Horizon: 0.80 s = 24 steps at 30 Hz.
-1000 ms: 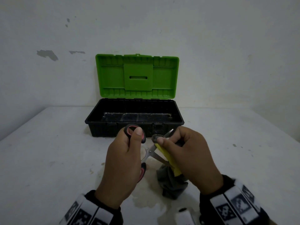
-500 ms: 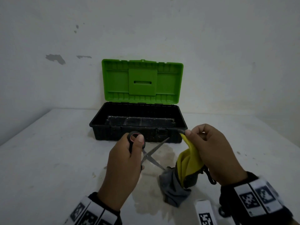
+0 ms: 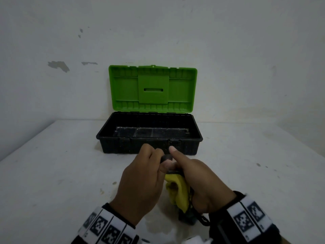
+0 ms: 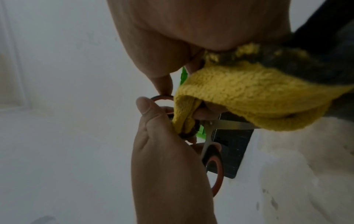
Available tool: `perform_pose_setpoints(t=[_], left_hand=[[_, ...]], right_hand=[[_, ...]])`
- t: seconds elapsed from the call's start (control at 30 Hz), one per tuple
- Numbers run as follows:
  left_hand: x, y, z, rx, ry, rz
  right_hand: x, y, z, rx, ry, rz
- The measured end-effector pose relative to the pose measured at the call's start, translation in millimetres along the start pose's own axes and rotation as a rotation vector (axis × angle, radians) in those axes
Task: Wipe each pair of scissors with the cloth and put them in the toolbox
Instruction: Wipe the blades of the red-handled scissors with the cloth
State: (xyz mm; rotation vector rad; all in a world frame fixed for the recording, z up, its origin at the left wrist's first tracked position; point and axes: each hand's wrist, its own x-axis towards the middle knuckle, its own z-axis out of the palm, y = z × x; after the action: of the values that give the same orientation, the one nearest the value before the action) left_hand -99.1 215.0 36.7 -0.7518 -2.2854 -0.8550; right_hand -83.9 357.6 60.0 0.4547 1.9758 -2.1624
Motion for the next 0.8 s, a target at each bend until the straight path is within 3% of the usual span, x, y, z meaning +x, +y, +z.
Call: perform_pose_setpoints(t=[0.17, 0.23, 0.3, 0.4, 0.53, 0.63, 0.8], left_hand=[[1.5, -1.0, -6.8, -0.011, -0.126, 0.06], [0.9, -2.3, -12.3, -0.035, -0.162, 0.059], [0.2, -5.2, -19.1, -0.103, -0.133, 0.002], [-1.6, -9.5, -29.1, -0.134, -0.06, -0.193], [-3.9, -10.2, -40.3, -0.289, -0.176, -0.524], [-2.3, -4.8, -43.9, -0.263, -0.303, -0.545], [0.2, -0.9, -40.5, -0.307, -0.356, -0.582]], right_hand=[[5.5, -1.4, -6.0, 0.122, -0.127, 0.135], [5.6, -0.9, -9.5, 0.159, -0.174, 0.124], [3.3, -1.1, -13.9, 0.144, -0.171, 0.052], [-4.5, -2.3, -20.1, -0.069, -0.106, -0.155], [-13.6, -2.8, -26.9, -0.403, -0.072, -0.397], [-13.8, 0.7, -30.1, -0.506, -0.095, -0.494], [-13.9, 7.6, -27.2, -0.562, -0.132, -0.609]])
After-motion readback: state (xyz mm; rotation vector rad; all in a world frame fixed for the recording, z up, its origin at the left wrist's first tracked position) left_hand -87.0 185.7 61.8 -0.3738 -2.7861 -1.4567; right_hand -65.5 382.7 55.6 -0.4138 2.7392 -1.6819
